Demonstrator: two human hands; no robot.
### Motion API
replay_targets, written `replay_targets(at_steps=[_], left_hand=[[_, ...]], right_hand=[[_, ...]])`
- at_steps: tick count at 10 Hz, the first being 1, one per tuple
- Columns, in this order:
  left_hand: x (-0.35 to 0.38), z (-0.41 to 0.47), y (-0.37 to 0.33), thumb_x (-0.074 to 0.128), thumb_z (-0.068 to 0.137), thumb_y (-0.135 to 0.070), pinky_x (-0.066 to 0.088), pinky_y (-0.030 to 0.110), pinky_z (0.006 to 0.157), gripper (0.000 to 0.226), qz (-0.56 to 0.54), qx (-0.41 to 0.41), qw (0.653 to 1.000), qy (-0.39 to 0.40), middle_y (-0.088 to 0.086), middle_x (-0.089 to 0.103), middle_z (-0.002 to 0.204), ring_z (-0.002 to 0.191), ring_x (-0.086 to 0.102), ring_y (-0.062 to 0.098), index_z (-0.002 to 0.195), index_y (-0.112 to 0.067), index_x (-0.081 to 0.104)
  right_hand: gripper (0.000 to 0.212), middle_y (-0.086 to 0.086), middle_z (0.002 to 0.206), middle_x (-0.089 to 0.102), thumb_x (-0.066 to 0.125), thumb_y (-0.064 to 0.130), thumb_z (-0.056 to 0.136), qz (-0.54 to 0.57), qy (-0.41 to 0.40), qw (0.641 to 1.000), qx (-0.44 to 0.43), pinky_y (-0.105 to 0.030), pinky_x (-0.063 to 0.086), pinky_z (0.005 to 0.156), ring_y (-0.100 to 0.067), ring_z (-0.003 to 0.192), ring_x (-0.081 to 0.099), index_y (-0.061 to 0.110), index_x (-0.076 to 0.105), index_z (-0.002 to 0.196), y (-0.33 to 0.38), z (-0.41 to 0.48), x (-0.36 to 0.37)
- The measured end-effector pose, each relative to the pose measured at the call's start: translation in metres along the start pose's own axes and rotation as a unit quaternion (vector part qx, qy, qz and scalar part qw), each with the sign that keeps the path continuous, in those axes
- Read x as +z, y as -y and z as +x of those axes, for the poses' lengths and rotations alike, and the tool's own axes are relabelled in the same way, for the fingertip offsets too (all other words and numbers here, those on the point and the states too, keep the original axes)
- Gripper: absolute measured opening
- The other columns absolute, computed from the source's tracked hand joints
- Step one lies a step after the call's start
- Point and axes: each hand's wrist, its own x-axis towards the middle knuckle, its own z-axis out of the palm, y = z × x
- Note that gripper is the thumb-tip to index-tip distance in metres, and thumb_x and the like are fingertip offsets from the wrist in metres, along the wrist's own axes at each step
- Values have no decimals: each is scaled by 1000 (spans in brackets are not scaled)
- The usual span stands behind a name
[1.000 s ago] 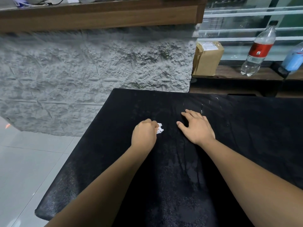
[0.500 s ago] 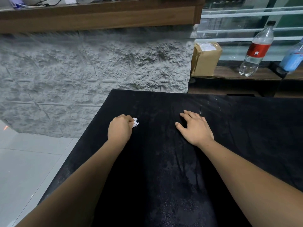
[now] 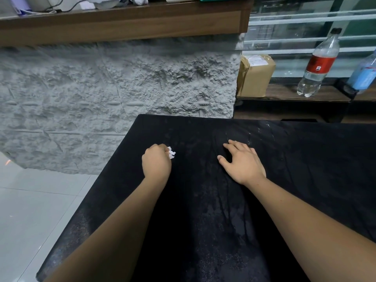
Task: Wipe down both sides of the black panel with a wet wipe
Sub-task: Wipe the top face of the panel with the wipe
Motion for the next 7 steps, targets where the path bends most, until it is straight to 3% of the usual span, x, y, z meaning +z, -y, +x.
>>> replay_targets(at_steps=[1, 3, 5, 7], left_hand=[[7, -4, -17, 60, 102, -13, 53, 42, 78, 15, 4, 28, 1000, 2, 7, 67, 101, 90, 66, 30, 103, -15, 76], [21, -10, -41, 61, 103, -14, 51, 36, 73, 14, -17, 54, 998, 14, 5, 66, 104, 90, 66, 27, 107, -16, 75], [30, -13, -59, 61, 104, -18, 57, 40, 78, 16, -42, 90, 995, 31, 3, 67, 106, 89, 67, 26, 110, -16, 76], [24, 1, -40, 62, 102, -18, 57, 43, 76, 17, -27, 144, 988, 53, 4, 67, 100, 85, 66, 27, 109, -17, 77]], right_hand=[[72, 10, 167, 34, 31, 72, 97, 0, 4, 1000, -2, -39, 23, 126, -11, 153, 27, 33, 45, 156, 0, 0, 0], [72, 10, 167, 34, 31, 72, 97, -5, 4, 1000, -2, -38, 22, 126, -11, 153, 27, 33, 44, 157, 0, 0, -1], [72, 10, 167, 35, 31, 72, 97, -5, 3, 1000, -3, -38, 23, 126, -11, 153, 27, 33, 45, 156, -1, 1, 0], [72, 10, 166, 35, 32, 72, 97, 0, 3, 1000, -3, -39, 24, 126, -11, 153, 28, 33, 45, 156, -1, 1, 0]])
